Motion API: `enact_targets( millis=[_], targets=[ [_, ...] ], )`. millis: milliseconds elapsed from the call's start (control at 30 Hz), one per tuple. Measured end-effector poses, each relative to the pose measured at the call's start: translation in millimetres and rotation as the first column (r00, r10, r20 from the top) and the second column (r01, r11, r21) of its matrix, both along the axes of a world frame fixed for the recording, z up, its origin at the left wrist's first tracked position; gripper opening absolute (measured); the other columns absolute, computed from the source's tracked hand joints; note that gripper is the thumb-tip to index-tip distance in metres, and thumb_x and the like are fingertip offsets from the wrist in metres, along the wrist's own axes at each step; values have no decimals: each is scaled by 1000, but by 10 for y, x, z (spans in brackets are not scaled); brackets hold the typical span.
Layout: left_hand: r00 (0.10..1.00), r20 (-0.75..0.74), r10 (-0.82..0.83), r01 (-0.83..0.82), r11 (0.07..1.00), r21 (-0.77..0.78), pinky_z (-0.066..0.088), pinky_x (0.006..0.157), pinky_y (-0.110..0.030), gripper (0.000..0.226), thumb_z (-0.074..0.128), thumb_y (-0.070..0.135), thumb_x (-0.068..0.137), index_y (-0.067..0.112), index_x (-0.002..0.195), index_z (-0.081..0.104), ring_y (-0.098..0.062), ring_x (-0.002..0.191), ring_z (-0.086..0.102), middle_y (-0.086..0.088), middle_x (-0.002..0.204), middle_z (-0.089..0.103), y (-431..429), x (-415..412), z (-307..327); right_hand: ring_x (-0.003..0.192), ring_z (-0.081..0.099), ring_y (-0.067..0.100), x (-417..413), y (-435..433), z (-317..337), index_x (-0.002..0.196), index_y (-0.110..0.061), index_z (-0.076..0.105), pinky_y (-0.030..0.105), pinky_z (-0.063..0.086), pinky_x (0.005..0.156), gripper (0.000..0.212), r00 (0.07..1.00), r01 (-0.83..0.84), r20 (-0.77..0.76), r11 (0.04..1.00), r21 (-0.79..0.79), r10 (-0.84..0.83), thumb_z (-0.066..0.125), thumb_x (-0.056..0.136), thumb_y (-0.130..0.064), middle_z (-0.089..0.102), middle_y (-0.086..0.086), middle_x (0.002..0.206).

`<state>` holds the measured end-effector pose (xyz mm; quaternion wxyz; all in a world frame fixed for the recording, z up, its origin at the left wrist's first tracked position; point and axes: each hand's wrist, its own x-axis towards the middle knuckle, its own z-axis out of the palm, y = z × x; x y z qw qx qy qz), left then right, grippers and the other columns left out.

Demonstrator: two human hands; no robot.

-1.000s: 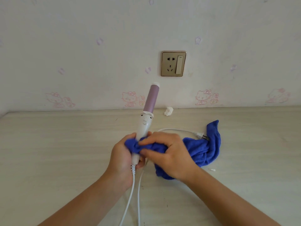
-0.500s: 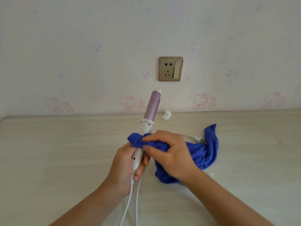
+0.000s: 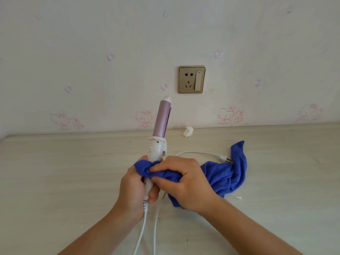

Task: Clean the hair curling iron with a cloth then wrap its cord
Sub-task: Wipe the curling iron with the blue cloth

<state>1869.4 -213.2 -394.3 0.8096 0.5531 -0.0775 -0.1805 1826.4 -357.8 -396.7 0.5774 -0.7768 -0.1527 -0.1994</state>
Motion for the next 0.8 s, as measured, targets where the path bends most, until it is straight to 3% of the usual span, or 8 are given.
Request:
enact_targets(
  millis=[100,167,233,400,500,600,667,800],
  targets=[
    [993,-32,-115,114,993,-42,29,32,-17,53,38,44,106,4,82,62,-14,29,35,-9,53,47,-6,-31,-4,88,72,5,38,-65,93,101,-17,80,18,53,82,20,963,244,113,970,19,-244,77,84,-5,76,-14,90],
    [980,22,-197,196,980,12,30,34,-18,58,40,58,105,6,95,66,-12,32,34,-8,59,50,-30,-73,-43,91,73,6,45,-167,186,100,-25,79,15,53,81,23,916,363,124,919,155,-383,74,86,-8,78,-14,93],
    [976,57,-212,211,977,20,32,35,-20,53,47,56,99,9,93,69,-14,35,38,-8,62,51,-51,-99,-56,90,74,8,34,-214,201,101,-27,79,15,54,79,22,900,396,117,900,184,-420,74,86,-11,78,-14,93],
    [995,-57,-81,76,993,-88,38,42,-26,20,61,27,85,13,75,71,-19,50,49,-12,70,52,-11,34,-12,66,76,20,-26,15,17,100,-5,77,33,61,67,15,1000,2,17,992,126,-4,75,87,2,74,1,88],
    [993,-44,-113,109,990,-84,34,41,-26,22,61,28,85,14,76,75,-17,49,46,-12,67,51,25,56,20,82,73,9,-2,4,40,102,-12,80,21,55,79,19,976,179,121,983,36,-182,77,85,-3,75,-10,89],
    [979,48,-196,197,980,-31,33,39,-24,44,45,41,100,10,95,77,-16,46,42,-11,63,50,-20,-27,12,88,73,6,20,-119,154,102,-16,79,14,55,79,22,931,308,149,935,173,-334,75,87,0,77,-8,92],
    [981,76,-177,178,984,-3,32,37,-24,45,42,39,104,7,102,73,-18,44,40,-13,61,49,-56,-61,26,90,73,7,15,-136,127,102,-15,79,13,54,80,22,921,340,138,926,167,-363,76,87,1,77,-8,91],
    [998,-28,-49,48,998,-49,41,46,-28,40,51,37,93,0,102,63,-22,54,48,-14,69,47,4,28,107,80,71,9,-45,62,-22,100,-10,80,25,55,78,18,995,83,61,997,6,-83,78,84,-3,74,-4,87]
  ],
)
